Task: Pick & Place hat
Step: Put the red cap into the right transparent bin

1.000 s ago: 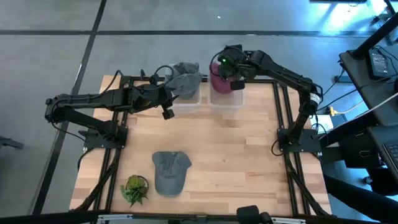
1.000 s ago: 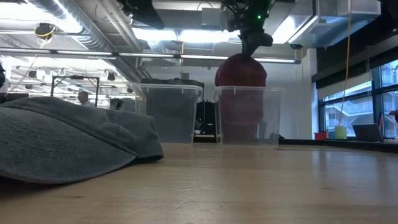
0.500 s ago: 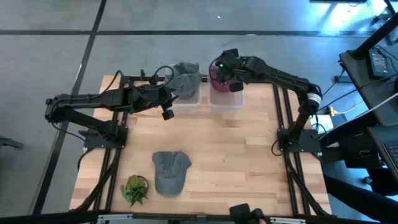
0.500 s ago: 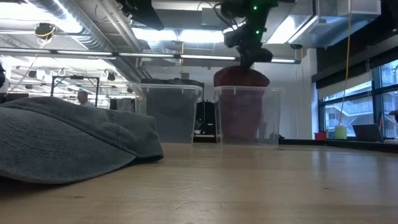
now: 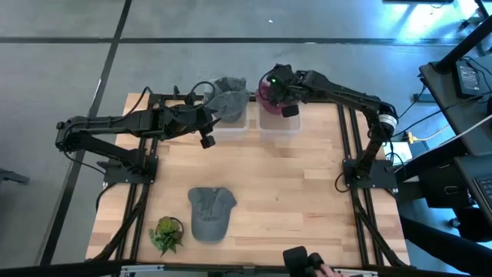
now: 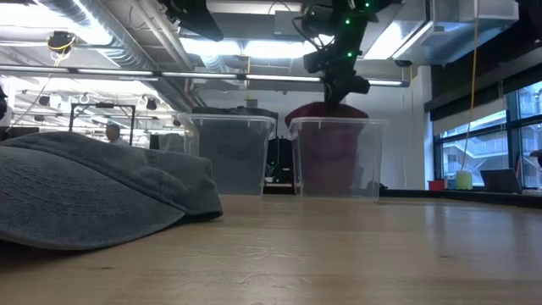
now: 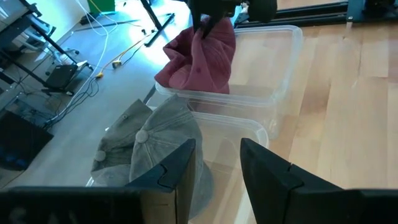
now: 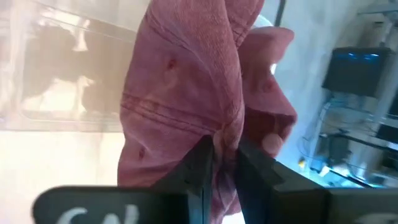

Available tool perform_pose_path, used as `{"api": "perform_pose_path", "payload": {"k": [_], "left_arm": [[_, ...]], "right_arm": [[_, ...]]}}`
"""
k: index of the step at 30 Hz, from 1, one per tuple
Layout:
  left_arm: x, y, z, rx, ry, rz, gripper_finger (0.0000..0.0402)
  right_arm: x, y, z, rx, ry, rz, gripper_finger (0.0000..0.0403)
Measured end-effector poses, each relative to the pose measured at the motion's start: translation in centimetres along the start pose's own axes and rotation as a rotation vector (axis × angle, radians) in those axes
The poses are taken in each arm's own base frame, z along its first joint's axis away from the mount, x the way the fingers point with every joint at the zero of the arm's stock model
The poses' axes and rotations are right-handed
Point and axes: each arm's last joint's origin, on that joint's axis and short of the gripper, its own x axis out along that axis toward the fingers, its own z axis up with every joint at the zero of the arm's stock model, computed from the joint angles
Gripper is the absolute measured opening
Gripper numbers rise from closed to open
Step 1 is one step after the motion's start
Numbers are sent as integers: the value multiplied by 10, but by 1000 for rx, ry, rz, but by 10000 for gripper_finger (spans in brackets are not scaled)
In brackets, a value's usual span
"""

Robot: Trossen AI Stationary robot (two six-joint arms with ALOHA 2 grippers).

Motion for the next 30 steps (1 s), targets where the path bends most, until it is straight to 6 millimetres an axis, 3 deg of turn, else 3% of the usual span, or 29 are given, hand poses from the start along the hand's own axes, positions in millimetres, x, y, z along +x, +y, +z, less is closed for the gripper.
{"api": "perform_pose_path", "payload": {"k": [6, 18, 30], "left_arm": [[0, 0, 0, 0, 0, 0, 119], [0, 0, -1, 0, 12, -1, 116], [0, -1, -3, -11, 22, -37, 119]], "right_arm": [[5, -7, -8, 42, -36, 29, 78], [17, -28, -27, 286, -92, 22, 200], [30, -43, -51, 392, -122, 61, 216]]}}
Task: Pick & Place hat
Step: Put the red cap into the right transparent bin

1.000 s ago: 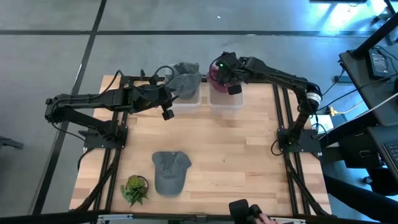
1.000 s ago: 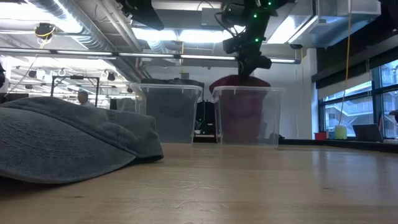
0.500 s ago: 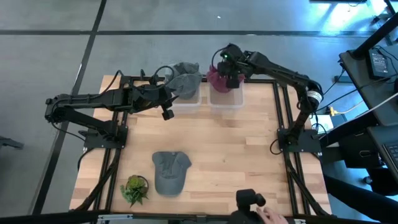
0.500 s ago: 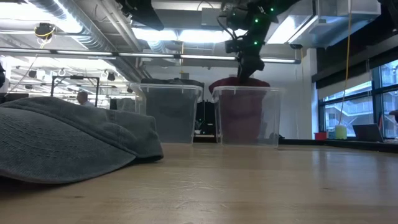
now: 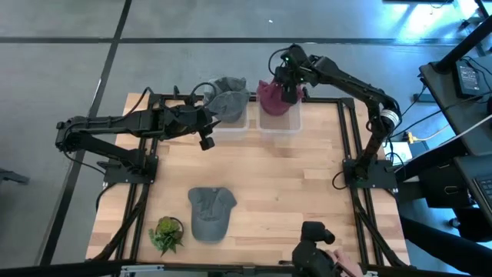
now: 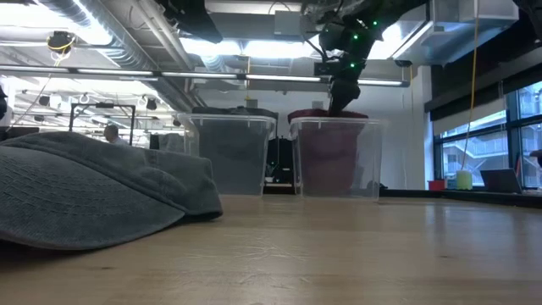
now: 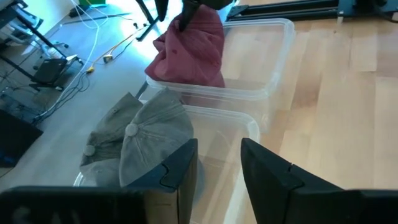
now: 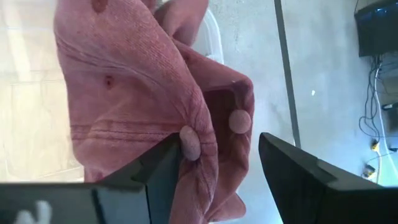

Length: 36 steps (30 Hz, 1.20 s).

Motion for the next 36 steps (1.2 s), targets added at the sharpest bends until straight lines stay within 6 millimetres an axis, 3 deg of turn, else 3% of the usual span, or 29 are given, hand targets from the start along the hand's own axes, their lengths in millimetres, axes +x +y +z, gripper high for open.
{"api": "perform_pose_path", "payload": {"k": [15, 23, 36], "left_arm": [[0, 0, 0, 0, 0, -1, 118], [0, 0, 0, 0, 0, 0, 118], [0, 0, 0, 0, 1, 1, 120]], "right_arm": [[-1, -5, -3, 130, -47, 41, 217], [1, -15, -14, 272, -82, 125, 217], [-14, -27, -15, 345, -86, 136, 217]]}}
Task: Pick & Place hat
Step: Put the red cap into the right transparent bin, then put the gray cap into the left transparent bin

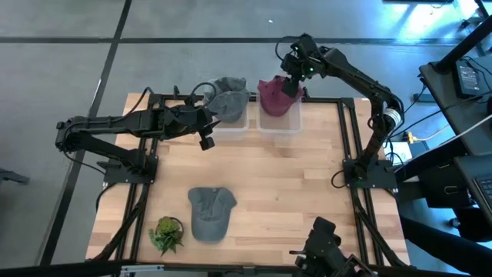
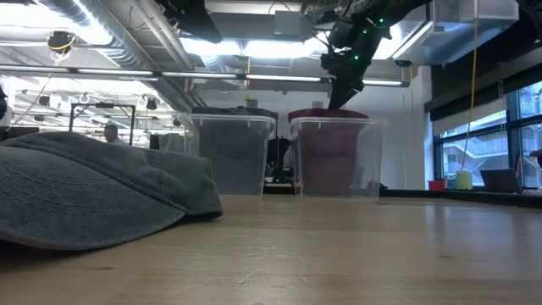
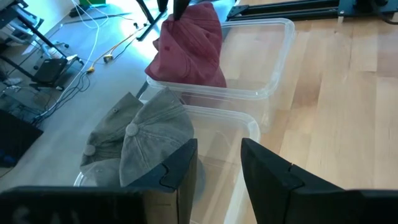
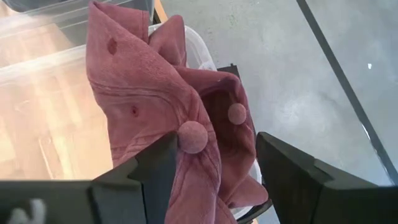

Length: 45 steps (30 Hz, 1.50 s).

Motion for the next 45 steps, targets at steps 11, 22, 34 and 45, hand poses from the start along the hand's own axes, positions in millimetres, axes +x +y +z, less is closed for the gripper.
{"api": "perform_pose_path", "payload": {"k": [11, 22, 34, 45], "left_arm": [[0, 0, 0, -1, 0, 0, 119], [0, 0, -2, -29, 23, 0, 116], [-3, -10, -12, -42, 112, -244, 117], [12, -60, -68, -59, 222, -400, 121]], "right_arm": [[-2, -2, 3, 58, -14, -24, 315], [-42, -15, 22, 181, -80, -164, 331], [-70, 107, 22, -67, -151, 87, 332], [-53, 199, -69, -50, -507, 178, 332]]}}
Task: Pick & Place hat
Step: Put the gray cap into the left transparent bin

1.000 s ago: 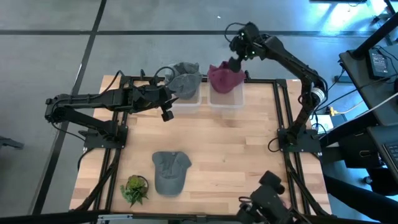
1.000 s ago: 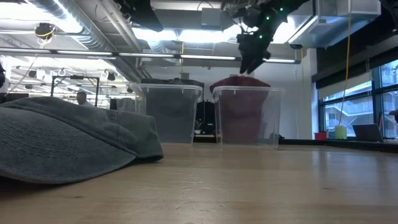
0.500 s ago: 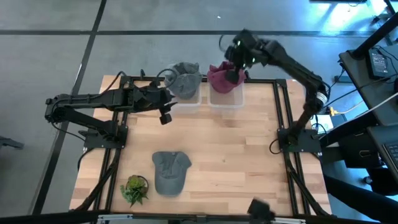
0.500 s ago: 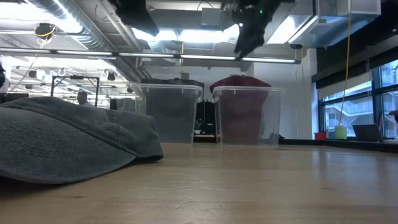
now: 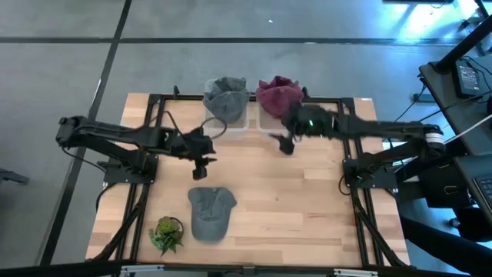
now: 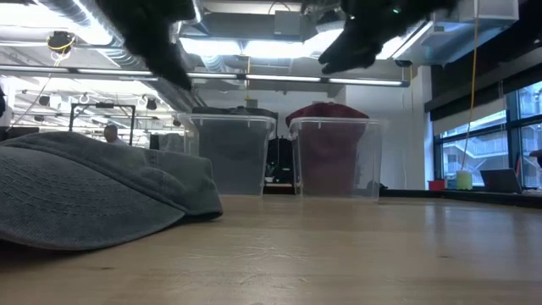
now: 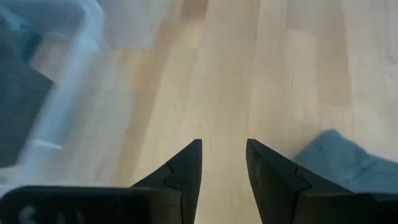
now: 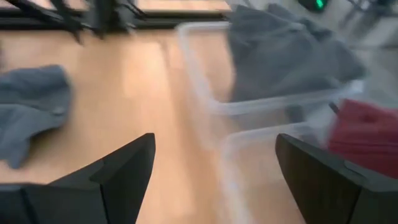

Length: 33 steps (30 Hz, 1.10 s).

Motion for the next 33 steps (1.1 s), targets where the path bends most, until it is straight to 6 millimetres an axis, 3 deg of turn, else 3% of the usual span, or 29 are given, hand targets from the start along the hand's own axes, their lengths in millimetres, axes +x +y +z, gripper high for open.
{"api": "perform_pose_path", "payload": {"k": [4, 7, 24, 33], "left_arm": [[14, -13, -21, 51, 14, -87, 122], [21, -23, -32, 44, 6, -161, 127], [53, -46, -83, 42, 115, -212, 144], [73, -49, -92, 72, 184, -170, 201]], "right_arm": [[7, 17, -32, -7, -68, 39, 332], [10, 22, -42, 3, -104, 46, 332], [13, 21, -47, 0, -102, -12, 333], [13, 21, -47, -5, -101, -12, 333]]}}
